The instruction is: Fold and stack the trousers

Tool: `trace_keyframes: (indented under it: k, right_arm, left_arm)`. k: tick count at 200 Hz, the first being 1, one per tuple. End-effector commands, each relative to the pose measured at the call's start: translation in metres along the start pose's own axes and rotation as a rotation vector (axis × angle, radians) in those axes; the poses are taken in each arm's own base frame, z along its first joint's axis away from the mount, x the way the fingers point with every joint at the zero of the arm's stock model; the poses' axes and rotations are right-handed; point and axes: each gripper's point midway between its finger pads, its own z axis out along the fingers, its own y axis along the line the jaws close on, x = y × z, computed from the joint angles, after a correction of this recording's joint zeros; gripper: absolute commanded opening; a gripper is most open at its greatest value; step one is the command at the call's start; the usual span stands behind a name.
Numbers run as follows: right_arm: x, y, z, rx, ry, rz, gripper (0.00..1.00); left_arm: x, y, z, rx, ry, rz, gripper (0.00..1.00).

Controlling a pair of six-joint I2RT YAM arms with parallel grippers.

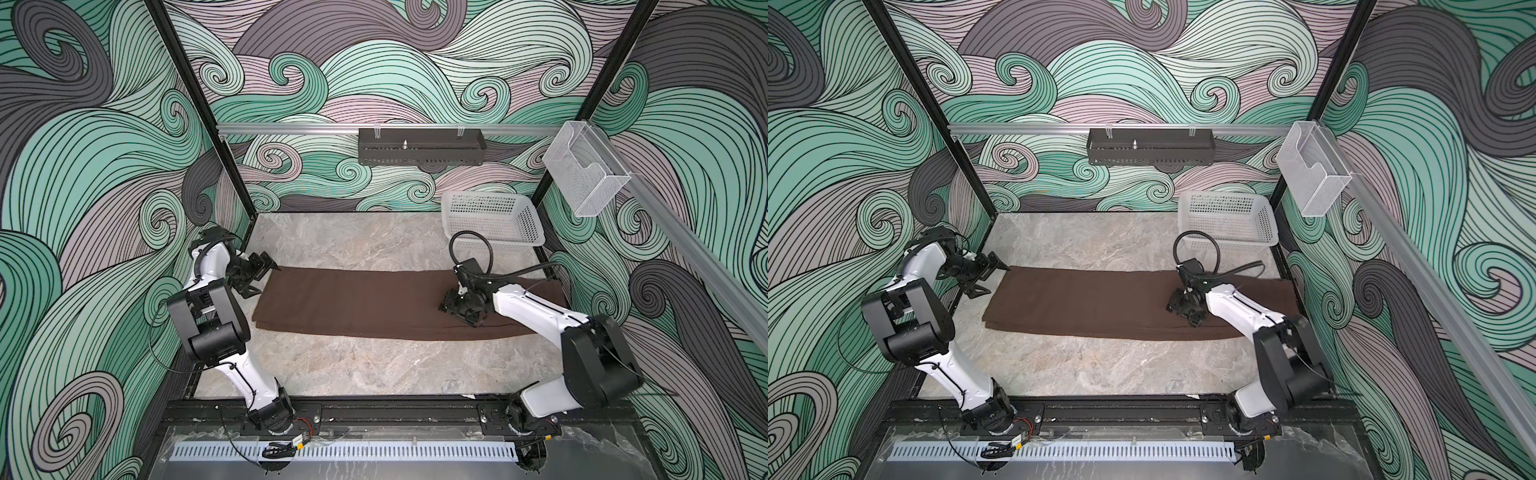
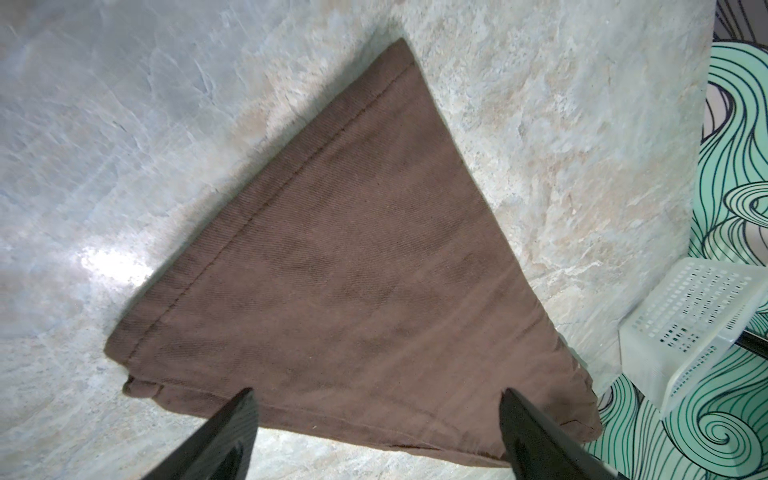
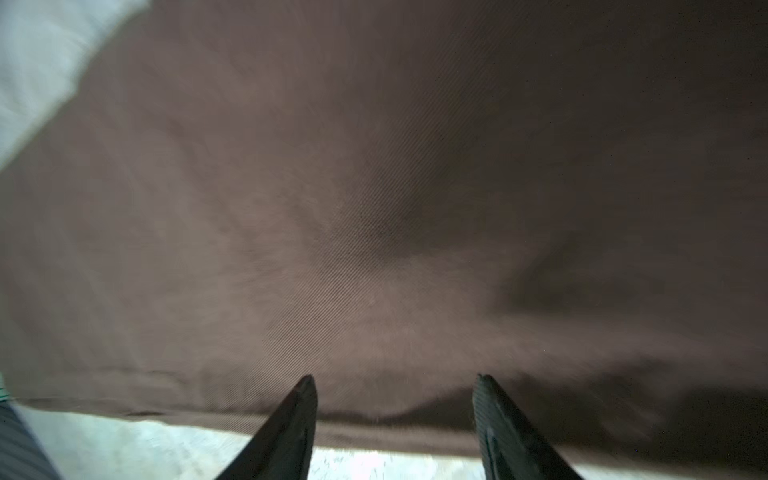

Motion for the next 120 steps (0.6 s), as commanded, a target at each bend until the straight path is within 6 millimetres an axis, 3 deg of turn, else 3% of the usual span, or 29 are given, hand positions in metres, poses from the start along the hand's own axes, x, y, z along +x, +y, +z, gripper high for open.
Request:
trace_keyframes:
  k: [1,34,74,90,120]
  right_arm:
    - [-0.008,0.001,0.019,0.032,-0.003,0.026,0.61]
    - [-0.008,-0.036,0.029,0.146,0.020,0.089,0.61]
    - [-0.003,-0.080,0.027,0.192,0.073,0.245,0.62]
    - [-0.002,-0.084,0.027,0.175,0.085,0.270,0.62]
    - [-0.004,-0.087,0.019,0.168,0.066,0.284,0.62]
  left_arm:
    - [-0.005,-0.002,0.002,0.009,-0.005,0.042,0.93]
    - [-0.013,0.007,-0.003,-0.045,-0.040,0.073,0.93]
    - [-0.011,0.047,0.000,-0.195,0.035,0.093,0.92]
    - [-0.007,0.052,0.009,-0.187,0.064,0.091,0.91]
    - [-0.001,0.041,0.027,-0.114,0.134,0.100,0.88]
